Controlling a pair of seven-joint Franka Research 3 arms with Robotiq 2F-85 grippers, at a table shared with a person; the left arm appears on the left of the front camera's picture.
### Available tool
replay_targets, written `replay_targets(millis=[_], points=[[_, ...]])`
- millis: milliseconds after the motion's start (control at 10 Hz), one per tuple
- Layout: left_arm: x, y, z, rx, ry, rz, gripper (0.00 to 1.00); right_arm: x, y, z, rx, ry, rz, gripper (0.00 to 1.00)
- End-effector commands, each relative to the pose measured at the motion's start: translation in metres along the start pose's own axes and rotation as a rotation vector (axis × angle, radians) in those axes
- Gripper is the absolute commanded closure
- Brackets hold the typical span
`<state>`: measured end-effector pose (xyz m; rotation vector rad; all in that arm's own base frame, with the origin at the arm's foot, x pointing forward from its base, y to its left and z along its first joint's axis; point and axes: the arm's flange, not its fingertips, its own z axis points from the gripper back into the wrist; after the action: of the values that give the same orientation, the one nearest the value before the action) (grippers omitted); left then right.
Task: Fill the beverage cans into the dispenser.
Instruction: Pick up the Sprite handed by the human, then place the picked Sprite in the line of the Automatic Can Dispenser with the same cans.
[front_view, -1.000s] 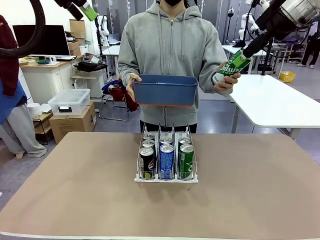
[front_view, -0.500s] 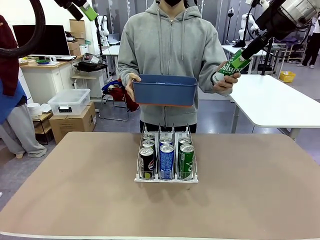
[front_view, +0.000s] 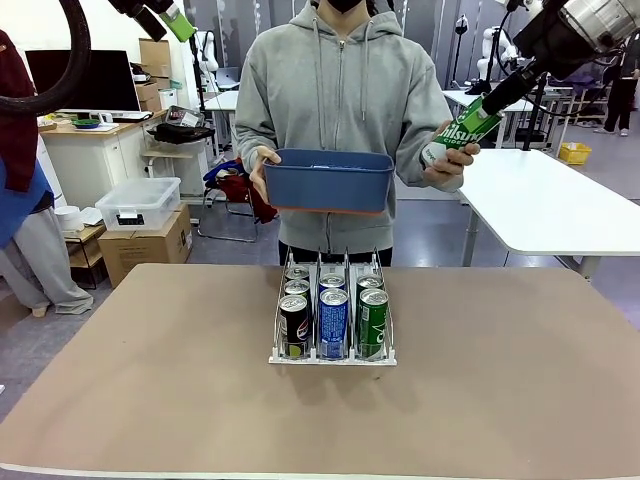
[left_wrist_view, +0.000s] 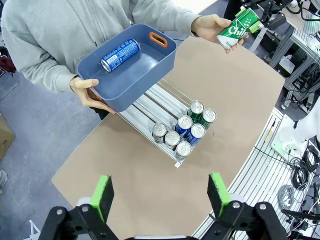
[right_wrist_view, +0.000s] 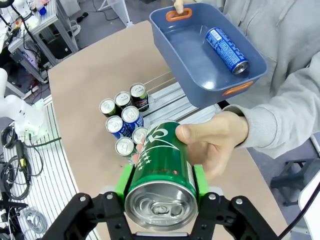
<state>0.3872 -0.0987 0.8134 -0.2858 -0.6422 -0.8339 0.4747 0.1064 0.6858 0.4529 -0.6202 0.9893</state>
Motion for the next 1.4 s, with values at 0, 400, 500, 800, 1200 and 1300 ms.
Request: replay_targets(millis=[0,400,500,800,1200,1300], points=[[-0.0037,0.0009,0.0012,-0.019,-0.008,0.002,0.00,-0.0008,0.0021,0.0003,0.031,-0.027,0.033,1.00],[-0.0037,0.0009,0.0012,-0.019,-0.008,0.002,0.00,0.0004,0.0005,-0.0003,0.003,-0.003,0.012,1.00],[-0.0037,0.0009,0.0012,-0.019,-0.008,0.002,0.00,0.0004,0.0005,-0.0003,0.003,-0.003,0.012,1.00],[-0.0037,0.0009,0.0012,-0.019,-0.008,0.002,0.00,0.0004,0.0005,-0.0003,0.003,-0.003,0.012,1.00],[-0.0037,0.0009,0.0012,-0.019,-0.008,0.002,0.00,0.0004,0.0005,-0.0003,0.003,-0.003,0.012,1.00],[-0.0037,0.0009,0.0012,-0.019,-0.008,0.002,0.00,0.0004,0.0005,-0.0003,0.003,-0.003,0.012,1.00]])
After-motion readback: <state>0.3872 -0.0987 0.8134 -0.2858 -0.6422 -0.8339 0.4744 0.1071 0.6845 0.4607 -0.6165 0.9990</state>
